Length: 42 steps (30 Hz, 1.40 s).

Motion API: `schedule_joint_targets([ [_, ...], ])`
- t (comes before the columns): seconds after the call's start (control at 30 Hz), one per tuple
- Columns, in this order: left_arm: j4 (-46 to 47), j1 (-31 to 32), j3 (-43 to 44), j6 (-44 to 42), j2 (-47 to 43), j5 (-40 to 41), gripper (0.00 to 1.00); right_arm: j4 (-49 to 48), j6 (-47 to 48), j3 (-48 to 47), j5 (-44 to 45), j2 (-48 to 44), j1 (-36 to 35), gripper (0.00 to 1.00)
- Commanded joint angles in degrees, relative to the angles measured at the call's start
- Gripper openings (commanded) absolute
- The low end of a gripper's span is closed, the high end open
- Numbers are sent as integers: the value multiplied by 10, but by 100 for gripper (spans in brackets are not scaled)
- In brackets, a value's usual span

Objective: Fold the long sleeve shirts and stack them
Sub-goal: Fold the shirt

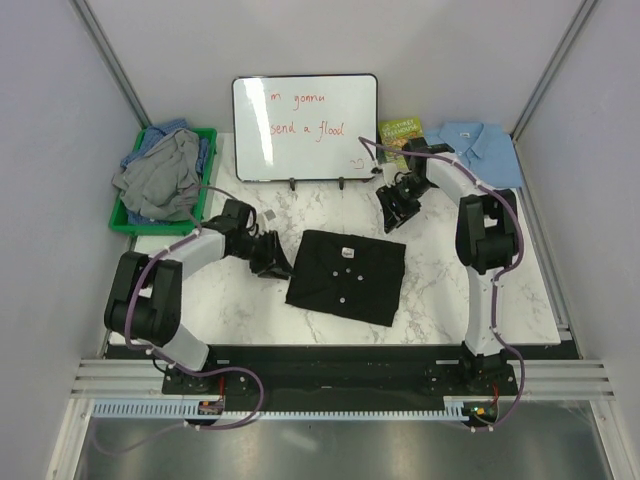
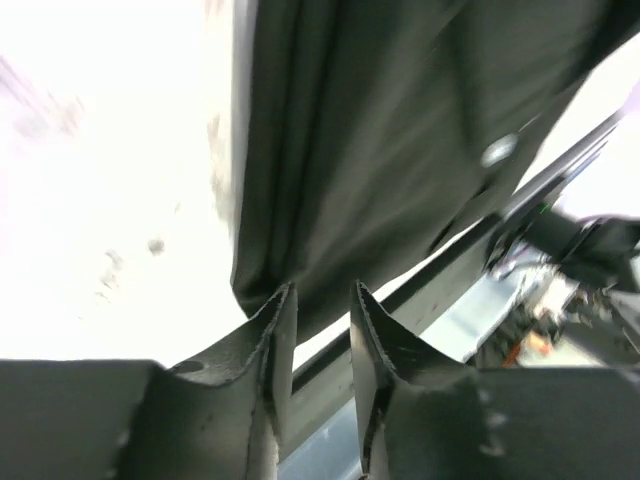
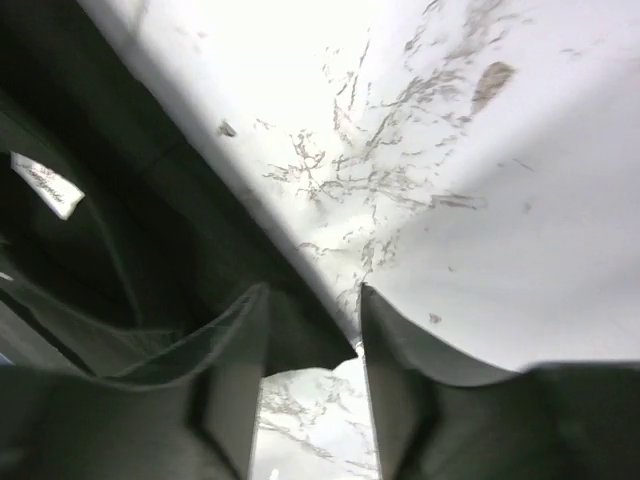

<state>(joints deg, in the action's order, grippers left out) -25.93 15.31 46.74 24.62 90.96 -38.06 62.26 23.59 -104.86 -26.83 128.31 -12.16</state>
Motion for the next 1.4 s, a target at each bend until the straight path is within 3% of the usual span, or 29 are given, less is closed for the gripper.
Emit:
schedule_joint_targets([
  [0.0, 56, -16, 65, -18, -25, -41, 38, -32, -26, 7, -25, -92, 26, 54],
  [0.07, 60, -12, 98, -47, -20, -72, 39, -56, -43, 70, -54, -161, 44, 54],
  [0.23, 41, 23, 149, -97, 25, -126, 40, -71, -80, 236, -251, -279, 40, 48],
  [0.37, 33, 41, 177, -78, 95, -107, 39, -91, -90, 322, -285, -290, -14, 46],
  [0.5, 31, 24, 192, -66, 175, -61, 34, -140, -117, 375, -269, -240, -37, 45],
  [0.73, 20, -32, 169, -68, 192, -22, 27, -134, -82, 321, -131, -132, -15, 44],
  [0.9, 43, -39, 120, -94, 96, -87, 34, -95, -41, 236, -117, -156, -14, 45],
  [1.07, 66, -44, 88, -55, 38, -102, 35, -74, -20, 178, -80, -185, -14, 45],
  [1.17, 81, -49, 76, -20, 48, -97, 26, -90, -40, 168, -105, -209, -27, 45],
  [1.27, 113, -57, 65, 7, 62, -106, 15, -138, -86, 178, -77, -224, -52, 45],
  [1.37, 120, -59, 76, 1, 78, -111, 14, -166, -150, 191, -41, -217, -50, 47],
])
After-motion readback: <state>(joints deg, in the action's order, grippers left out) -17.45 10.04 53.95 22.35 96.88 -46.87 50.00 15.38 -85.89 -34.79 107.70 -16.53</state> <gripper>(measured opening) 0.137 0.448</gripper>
